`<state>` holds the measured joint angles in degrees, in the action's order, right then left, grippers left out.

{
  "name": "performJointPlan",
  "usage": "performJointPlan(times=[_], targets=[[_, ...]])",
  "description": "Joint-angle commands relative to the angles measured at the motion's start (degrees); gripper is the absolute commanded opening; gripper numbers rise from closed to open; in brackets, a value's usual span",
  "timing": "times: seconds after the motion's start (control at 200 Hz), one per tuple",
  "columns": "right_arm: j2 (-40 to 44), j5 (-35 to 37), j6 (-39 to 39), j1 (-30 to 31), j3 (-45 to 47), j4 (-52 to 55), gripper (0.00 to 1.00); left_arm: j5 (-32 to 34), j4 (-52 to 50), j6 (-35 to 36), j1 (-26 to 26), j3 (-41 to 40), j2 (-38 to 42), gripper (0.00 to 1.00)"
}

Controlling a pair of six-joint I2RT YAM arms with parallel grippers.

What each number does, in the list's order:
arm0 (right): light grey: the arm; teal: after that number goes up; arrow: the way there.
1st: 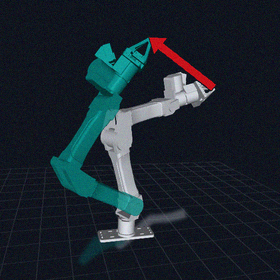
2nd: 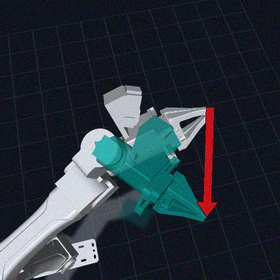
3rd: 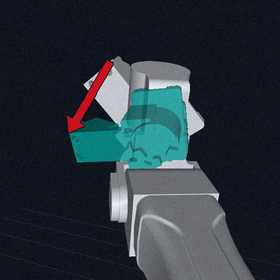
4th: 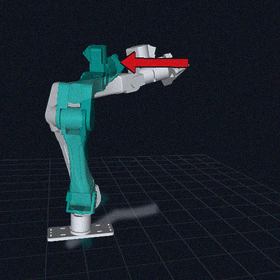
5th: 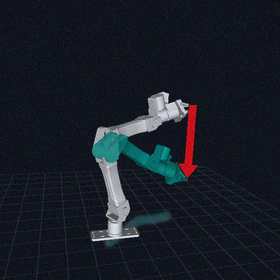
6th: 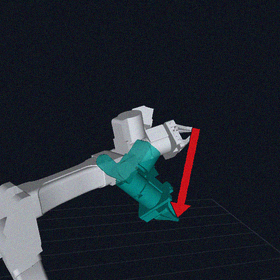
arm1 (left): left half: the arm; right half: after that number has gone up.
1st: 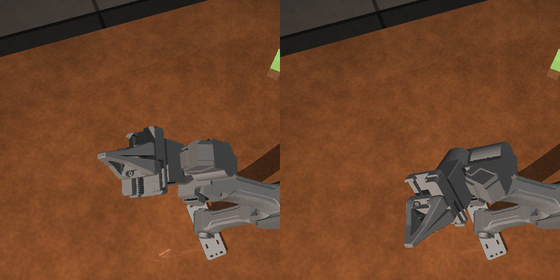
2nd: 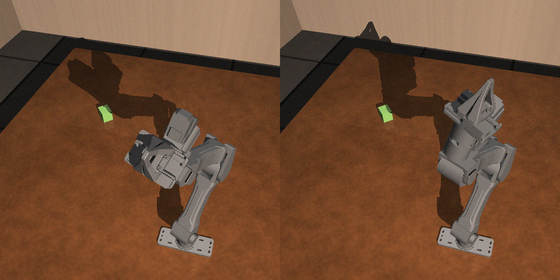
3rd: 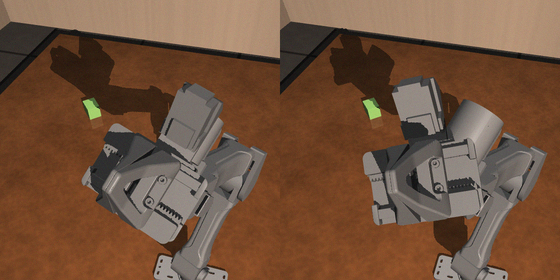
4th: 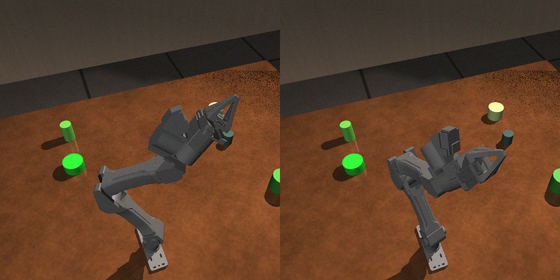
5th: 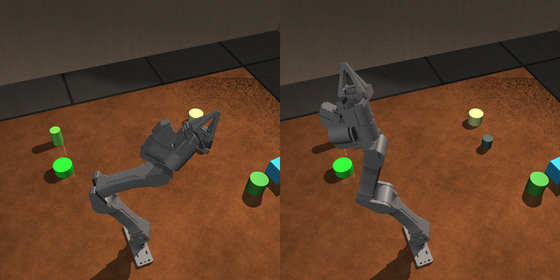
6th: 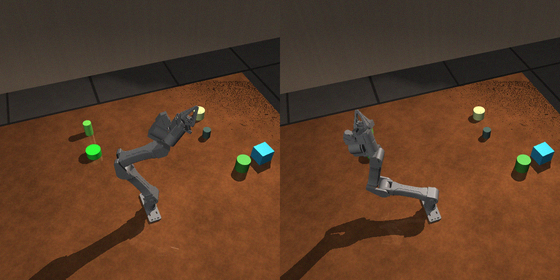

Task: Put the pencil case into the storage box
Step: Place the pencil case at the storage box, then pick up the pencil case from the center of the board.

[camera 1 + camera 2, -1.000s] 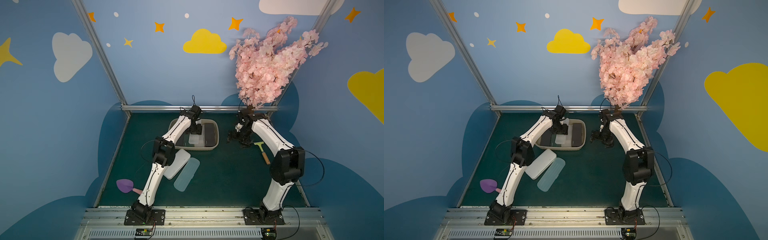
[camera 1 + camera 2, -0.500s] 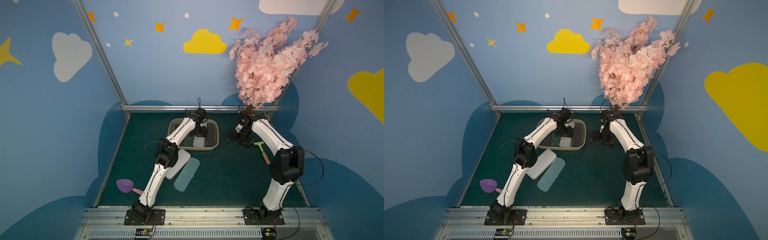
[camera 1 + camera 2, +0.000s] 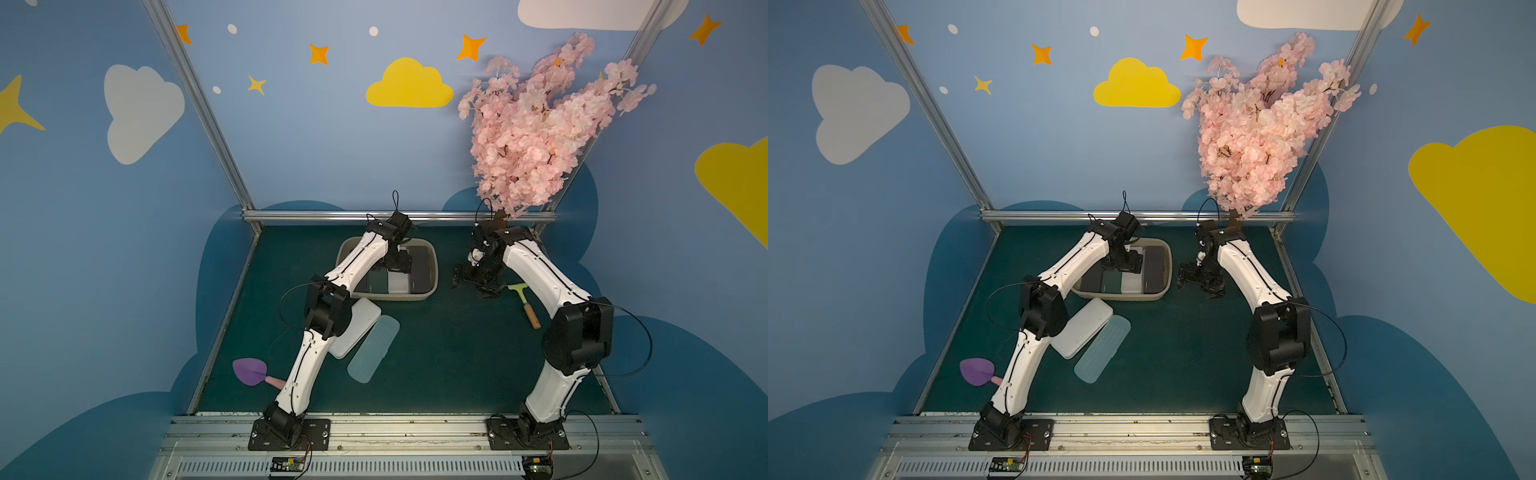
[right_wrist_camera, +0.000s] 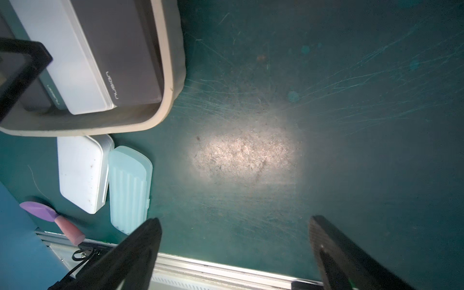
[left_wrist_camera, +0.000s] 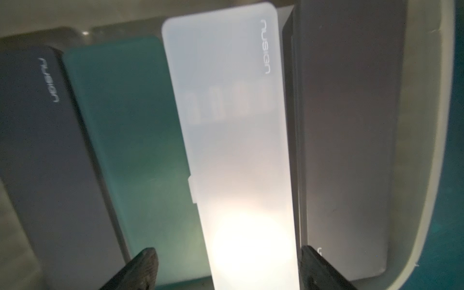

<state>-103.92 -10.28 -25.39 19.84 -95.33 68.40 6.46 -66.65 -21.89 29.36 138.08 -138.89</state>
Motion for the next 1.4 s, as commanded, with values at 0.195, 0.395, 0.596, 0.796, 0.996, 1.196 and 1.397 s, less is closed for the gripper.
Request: performJointPlan(times=[0.195, 0.395, 0.596, 0.796, 0.996, 1.196, 1.397], targets=[[0.1, -2.7, -7.7, 5.3, -3.8, 2.1, 0.96, 5.9, 3.9, -1.7, -3.3, -23.3, 22.3, 0.91], [-2.7, -8.2, -22.5, 11.8, -0.5, -2.9, 0.96, 5.1, 8.7, -4.1, -10.5, -47.2, 39.4, 0.91], [-8.4, -7.4, -30.1, 21.8, -0.3, -4.2, 0.98, 3.4, 10.2, -3.8, -17.4, -62.9, 52.7, 0.92], [-13.5, -4.4, -34.9, 28.7, -4.5, -4.2, 0.99, 2.2, 10.2, -3.4, -21.8, -70.4, 62.4, 0.94], [-16.6, -4.6, -39.2, 32.5, -4.9, -7.4, 0.99, 3.1, 8.3, -3.4, -22.7, -73.2, 66.9, 0.95], [-18.9, -5.0, -42.5, 35.2, -5.5, -9.5, 0.99, 4.3, 6.8, -4.0, -22.8, -75.0, 69.7, 0.95], [-21.6, -4.5, -44.4, 36.9, -7.8, -8.7, 0.99, 4.4, 7.2, -4.1, -22.8, -76.8, 71.7, 0.95]])
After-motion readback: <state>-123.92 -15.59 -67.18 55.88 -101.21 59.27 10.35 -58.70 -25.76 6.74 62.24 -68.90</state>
